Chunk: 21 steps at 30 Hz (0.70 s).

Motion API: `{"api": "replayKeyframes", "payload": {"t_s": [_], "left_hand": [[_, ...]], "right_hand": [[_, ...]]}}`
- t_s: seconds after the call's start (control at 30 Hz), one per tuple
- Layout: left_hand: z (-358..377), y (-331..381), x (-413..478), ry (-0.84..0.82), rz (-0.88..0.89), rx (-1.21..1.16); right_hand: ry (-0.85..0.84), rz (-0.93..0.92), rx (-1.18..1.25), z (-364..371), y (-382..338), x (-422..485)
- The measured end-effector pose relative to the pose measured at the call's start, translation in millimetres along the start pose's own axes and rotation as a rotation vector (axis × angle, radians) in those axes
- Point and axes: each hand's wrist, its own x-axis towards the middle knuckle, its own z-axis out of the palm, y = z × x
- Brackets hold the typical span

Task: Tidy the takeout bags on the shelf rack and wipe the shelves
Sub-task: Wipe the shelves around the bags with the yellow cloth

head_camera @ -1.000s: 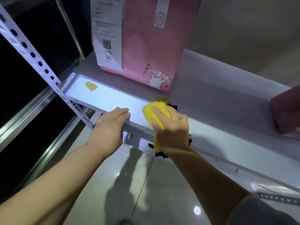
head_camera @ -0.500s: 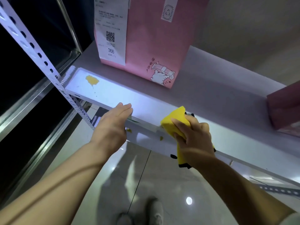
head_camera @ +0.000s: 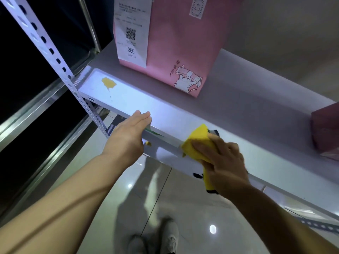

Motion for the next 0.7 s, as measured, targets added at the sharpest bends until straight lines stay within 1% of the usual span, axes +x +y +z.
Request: {"api": "replayKeyframes", "payload": {"t_s": [0.07,0.13,0.2,0.27,0.33,0.4,0.43,0.53,0.57,0.6,0.7], "left_hand": [[0,3,-1,-0.001,-0.012,0.001],[1,7,-1,0.001,-0.034,0.0],[2,11,-1,0.008,-0.06,-0.001],[5,14,-2,0.015,-0.08,0.004],[8,15,-2,0.015,-0.092,0.016],[11,13,-3,0.03,-0.09,0.026],[11,13,-3,0.039,-0.092,0.031],[14,16,-3,0.057,-0.112,0.045],[14,17,-4,0.059,-0.122,0.05],[14,19,-4,0.06,-0.13,0.054],[14,21,-4,0.057,-0.136,0.067]], "right_hand": [[0.028,0.024,0.015,-7,18,-8],[0.005,0.081,0.04,-9,20,-3],[-0.011,0.194,0.024,1,11,14],[0.036,0.288,-0.029,11,-7,38],[0.11,0.241,-0.093,19,-30,53],[0.153,0.139,-0.063,19,-41,55],[0.142,0.083,-0.035,16,-39,53],[-0.026,-0.107,-0.04,0,-11,42],[-0.052,-0.134,-0.043,-5,0,38],[-0.058,-0.127,-0.029,-10,11,35],[0.003,0.005,-0.029,-18,39,23]]}}
